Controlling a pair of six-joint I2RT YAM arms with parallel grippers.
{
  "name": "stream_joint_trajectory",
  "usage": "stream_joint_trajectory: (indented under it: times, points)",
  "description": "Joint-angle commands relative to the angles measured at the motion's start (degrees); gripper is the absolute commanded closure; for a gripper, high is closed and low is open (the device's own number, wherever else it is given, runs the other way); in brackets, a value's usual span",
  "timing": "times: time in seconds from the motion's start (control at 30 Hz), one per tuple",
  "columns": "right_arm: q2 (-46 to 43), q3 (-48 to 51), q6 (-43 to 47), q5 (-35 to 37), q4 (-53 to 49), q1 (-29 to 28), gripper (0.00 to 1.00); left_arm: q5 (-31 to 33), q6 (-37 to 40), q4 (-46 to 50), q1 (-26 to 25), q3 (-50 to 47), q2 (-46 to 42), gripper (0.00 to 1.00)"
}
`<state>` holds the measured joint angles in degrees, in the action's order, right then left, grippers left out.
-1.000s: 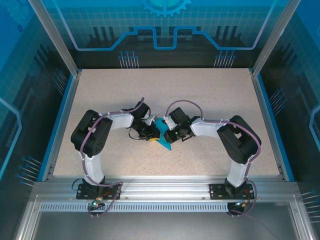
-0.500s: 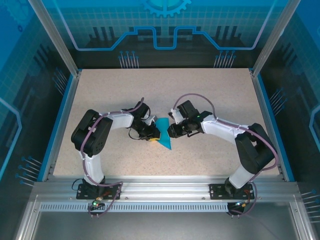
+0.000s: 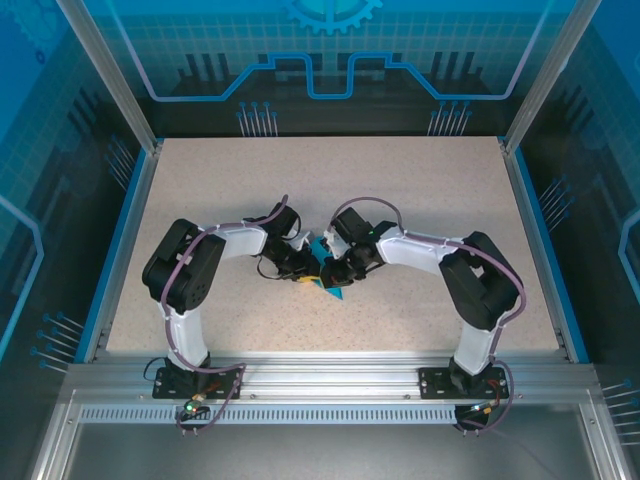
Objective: Fold a paper plane with a square sheet of paper (fold left side to right side)
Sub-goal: Third fold the triangle at the center of the table.
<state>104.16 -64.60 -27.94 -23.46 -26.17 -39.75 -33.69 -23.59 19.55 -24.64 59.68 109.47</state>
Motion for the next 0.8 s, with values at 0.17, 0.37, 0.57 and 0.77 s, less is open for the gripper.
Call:
stream_joint_trajectory:
  times: [0.17,0.37,0.57,0.77]
  points:
    - [4.60,-3.69,0.56,0.48,-4.83,-0.95,0.94,4.79,1.36,2.07,-0.54,-0.97,3.20,0.81]
    - [5.89,-3.78,0.90,1.72,-6.48,-0.97,0.95,5.04,1.44,2.24,-0.58,-0.82,3.21,0.81]
    - [6.41,-3.76,0.86,3.69,-8.10,-0.91,0.94,5.34,1.68,2.60,-0.54,-0.72,3.21,0.81]
    - [6.94,-3.71,1.12,5.23,-9.66,-0.87,0.94,5.57,1.88,2.97,-0.58,-0.49,3.38,0.81]
